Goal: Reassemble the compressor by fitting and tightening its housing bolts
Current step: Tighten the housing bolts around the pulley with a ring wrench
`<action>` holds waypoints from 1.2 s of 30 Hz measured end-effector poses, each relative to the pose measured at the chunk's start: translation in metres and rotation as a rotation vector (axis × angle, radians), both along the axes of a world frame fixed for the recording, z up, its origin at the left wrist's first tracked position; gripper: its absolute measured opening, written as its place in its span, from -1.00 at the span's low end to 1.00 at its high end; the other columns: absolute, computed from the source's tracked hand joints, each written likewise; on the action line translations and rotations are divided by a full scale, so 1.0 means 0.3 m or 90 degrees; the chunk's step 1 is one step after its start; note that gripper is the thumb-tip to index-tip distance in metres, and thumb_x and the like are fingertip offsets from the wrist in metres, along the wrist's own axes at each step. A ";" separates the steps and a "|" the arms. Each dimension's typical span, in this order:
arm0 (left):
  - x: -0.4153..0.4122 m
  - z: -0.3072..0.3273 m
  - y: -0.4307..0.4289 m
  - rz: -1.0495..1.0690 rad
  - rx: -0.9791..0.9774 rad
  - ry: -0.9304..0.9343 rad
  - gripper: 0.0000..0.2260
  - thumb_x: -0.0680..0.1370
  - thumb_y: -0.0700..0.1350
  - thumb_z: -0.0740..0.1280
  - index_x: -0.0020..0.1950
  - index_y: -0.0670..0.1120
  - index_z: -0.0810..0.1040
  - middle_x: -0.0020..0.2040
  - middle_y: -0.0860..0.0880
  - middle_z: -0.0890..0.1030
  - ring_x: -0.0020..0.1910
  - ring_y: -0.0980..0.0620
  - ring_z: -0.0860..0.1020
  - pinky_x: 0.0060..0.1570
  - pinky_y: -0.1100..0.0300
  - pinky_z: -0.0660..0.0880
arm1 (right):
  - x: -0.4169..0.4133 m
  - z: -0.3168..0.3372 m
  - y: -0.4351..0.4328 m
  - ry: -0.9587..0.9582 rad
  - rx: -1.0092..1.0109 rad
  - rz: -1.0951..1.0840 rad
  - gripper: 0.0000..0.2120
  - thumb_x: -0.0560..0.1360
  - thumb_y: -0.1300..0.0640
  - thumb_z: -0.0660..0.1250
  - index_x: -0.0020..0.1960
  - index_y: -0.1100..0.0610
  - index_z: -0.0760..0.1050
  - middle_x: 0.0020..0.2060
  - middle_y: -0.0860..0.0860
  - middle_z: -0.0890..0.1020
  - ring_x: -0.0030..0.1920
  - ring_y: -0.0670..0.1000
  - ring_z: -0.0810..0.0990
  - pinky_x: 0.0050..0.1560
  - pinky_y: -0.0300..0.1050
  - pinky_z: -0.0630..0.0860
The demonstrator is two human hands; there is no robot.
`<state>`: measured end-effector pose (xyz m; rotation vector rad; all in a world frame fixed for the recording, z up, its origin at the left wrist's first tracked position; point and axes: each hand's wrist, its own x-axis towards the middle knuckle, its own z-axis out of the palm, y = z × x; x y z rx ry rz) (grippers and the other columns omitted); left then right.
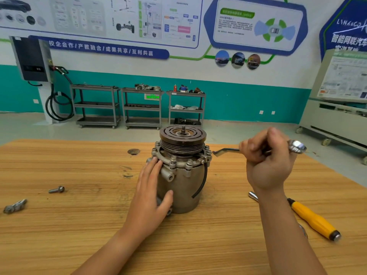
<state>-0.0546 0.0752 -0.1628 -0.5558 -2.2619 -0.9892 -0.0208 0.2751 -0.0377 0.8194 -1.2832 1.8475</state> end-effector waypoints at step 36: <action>-0.007 -0.004 -0.003 -0.008 -0.003 0.020 -0.30 0.50 -0.15 0.36 0.40 0.21 -0.04 0.45 0.32 -0.07 0.50 0.20 -0.07 0.37 0.48 -0.17 | 0.031 -0.026 -0.034 0.128 0.505 -0.059 -0.87 0.39 0.16 0.16 -0.34 0.09 0.33 -0.53 0.02 0.34 -0.52 -0.25 0.27 -0.45 -0.45 0.19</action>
